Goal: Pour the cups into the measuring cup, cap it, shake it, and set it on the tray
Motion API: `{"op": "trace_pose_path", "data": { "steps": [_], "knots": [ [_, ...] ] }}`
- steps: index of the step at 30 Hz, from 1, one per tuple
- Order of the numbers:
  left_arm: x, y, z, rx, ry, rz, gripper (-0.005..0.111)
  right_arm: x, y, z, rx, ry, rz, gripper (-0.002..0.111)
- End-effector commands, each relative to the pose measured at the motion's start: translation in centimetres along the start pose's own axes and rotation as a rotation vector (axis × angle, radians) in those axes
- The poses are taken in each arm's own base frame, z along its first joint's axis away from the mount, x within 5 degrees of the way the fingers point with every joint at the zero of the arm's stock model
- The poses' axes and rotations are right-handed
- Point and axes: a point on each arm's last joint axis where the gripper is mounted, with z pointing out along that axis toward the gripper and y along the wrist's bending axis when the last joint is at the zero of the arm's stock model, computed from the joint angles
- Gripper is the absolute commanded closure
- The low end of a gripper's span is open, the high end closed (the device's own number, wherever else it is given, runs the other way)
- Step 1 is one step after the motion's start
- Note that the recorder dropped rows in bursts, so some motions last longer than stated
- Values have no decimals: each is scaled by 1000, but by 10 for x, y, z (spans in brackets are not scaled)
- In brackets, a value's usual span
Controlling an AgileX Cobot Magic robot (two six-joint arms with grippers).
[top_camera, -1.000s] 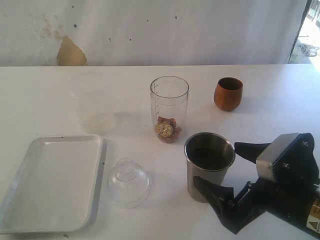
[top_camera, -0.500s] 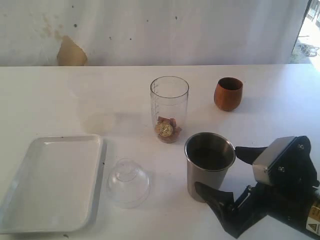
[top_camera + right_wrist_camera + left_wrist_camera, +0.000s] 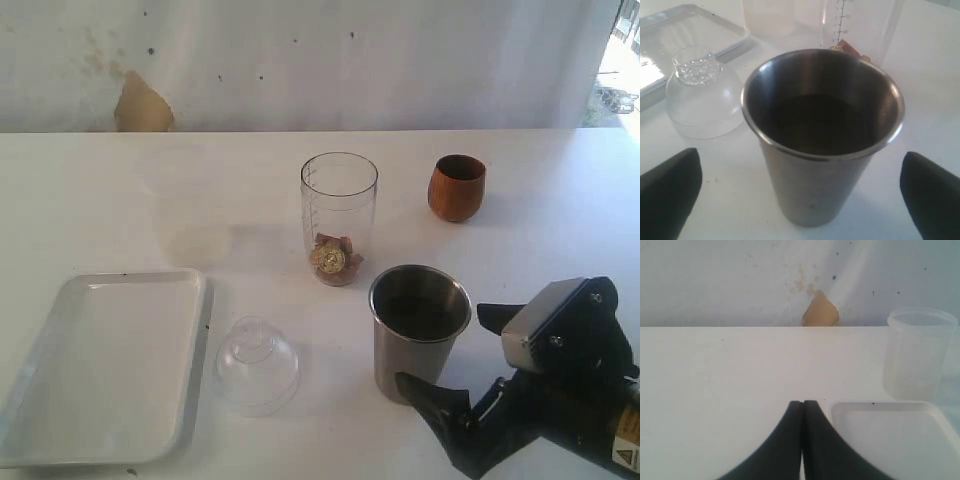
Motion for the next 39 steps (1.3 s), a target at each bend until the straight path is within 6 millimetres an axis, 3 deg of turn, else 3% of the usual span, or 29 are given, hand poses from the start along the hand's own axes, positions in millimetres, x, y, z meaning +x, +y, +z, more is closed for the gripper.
{"op": "trace_pose_path", "data": {
  "steps": [1, 24, 39],
  "knots": [
    [2, 0, 0, 4, 2, 2, 107, 3, 1, 1, -9, 10, -1, 3],
    [2, 0, 0, 4, 2, 2, 107, 23, -11, 46, -20, 39, 18, 3],
    [2, 0, 0, 4, 2, 2, 107, 27, -14, 61, -35, -7, 44, 3]
  ]
}}
